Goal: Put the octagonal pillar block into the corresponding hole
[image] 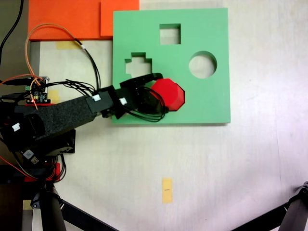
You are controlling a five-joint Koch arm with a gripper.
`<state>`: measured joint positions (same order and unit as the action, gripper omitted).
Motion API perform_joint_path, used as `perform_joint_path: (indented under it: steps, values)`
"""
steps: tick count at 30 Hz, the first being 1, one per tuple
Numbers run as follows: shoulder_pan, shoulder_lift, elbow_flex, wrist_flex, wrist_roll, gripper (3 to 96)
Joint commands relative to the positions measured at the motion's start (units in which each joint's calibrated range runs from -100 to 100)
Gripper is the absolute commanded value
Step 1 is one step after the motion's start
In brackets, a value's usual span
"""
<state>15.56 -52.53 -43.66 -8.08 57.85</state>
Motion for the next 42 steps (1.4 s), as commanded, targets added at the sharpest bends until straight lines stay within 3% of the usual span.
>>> perform_joint_path:
  steps: [1, 34, 35, 38, 42]
  values:
    - [-0.3, 0.4, 2.9, 1.4, 2.0, 34.0]
    - [-0.3, 21.2, 10.6, 2.7, 3.2, 34.2]
    - [-0.2, 21.5, 10.6, 2.7, 3.2, 37.0]
    - [0.0, 21.9, 10.5, 3.0, 3.2, 57.9]
    - [0.0, 21.8, 10.4, 2.9, 3.2, 63.2]
